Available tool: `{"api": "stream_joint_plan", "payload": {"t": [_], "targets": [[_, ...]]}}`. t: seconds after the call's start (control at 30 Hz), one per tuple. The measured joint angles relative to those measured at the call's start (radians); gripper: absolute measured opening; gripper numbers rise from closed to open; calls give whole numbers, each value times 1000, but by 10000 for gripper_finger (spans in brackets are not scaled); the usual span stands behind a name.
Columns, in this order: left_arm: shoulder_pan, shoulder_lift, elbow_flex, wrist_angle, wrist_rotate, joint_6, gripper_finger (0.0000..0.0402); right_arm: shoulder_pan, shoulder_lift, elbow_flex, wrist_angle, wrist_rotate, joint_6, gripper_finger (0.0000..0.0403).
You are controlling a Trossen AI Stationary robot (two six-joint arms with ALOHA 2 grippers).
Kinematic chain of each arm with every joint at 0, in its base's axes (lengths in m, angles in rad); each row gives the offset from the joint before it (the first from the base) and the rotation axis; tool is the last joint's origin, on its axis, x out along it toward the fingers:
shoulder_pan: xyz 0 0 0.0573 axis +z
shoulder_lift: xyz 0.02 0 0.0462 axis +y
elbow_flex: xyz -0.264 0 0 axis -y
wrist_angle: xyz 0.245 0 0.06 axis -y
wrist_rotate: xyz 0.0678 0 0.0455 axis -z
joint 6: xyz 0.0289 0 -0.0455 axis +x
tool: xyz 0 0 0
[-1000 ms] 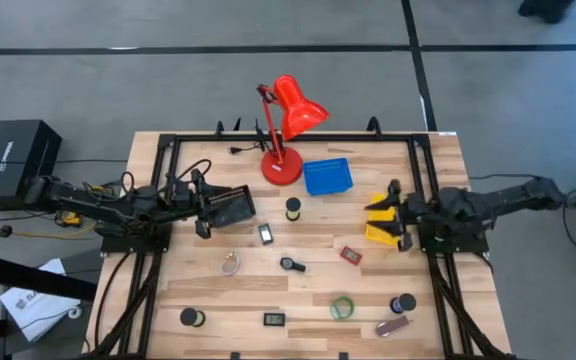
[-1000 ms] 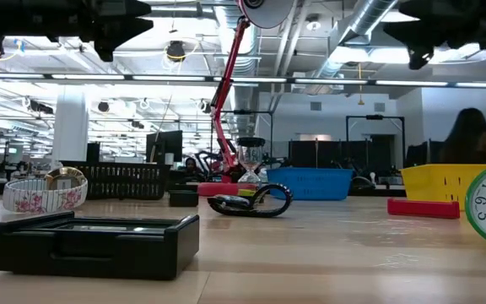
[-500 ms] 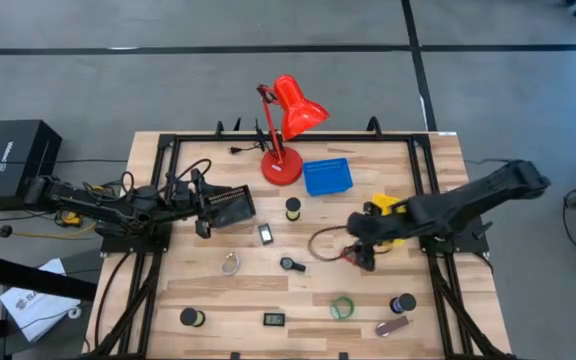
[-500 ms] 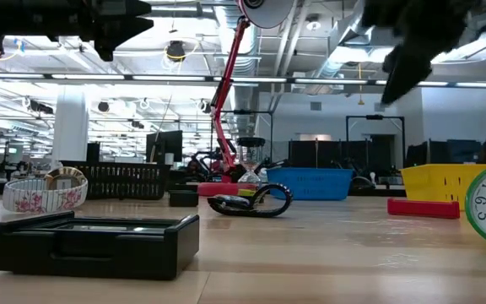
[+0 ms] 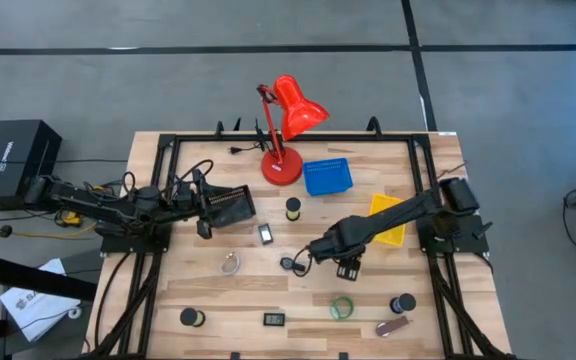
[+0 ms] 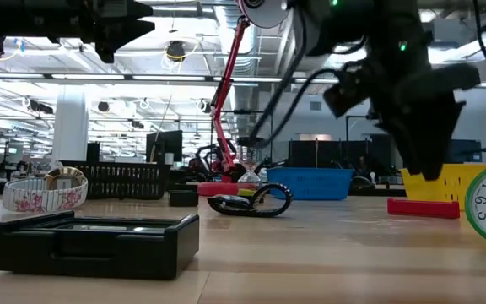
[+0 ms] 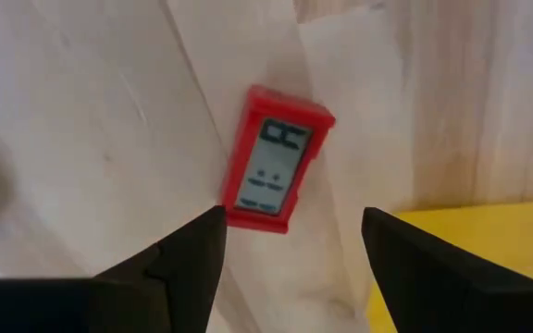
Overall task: Pick & Place Office items
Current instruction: Put the red digital clock into the yellow basket
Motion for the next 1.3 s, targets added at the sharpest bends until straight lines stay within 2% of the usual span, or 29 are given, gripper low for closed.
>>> {"api": "stream_joint_plan", "payload": {"t": [0.17, 0.33, 0.53, 0.7, 0.9, 1.3], "targets": [[0, 0, 0, 0, 0, -19, 156, 0, 37, 6, -44, -11, -52, 244], [0, 0, 0, 0, 0, -21, 156, -5, -10, 5, -92, -26, -52, 244], [0, 0, 0, 0, 0, -21, 156, -4, -174, -58, 134, -27, -101, 244], [0, 0, 0, 0, 0, -50, 156, -25, -259, -193, 254, -26, -11, 244], [0, 0, 0, 0, 0, -51, 156, -58, -270, -307, 334, -27, 98, 244], [0, 0, 0, 4, 0, -51, 156, -67, -241, -312, 402, -55, 164, 244]]}}
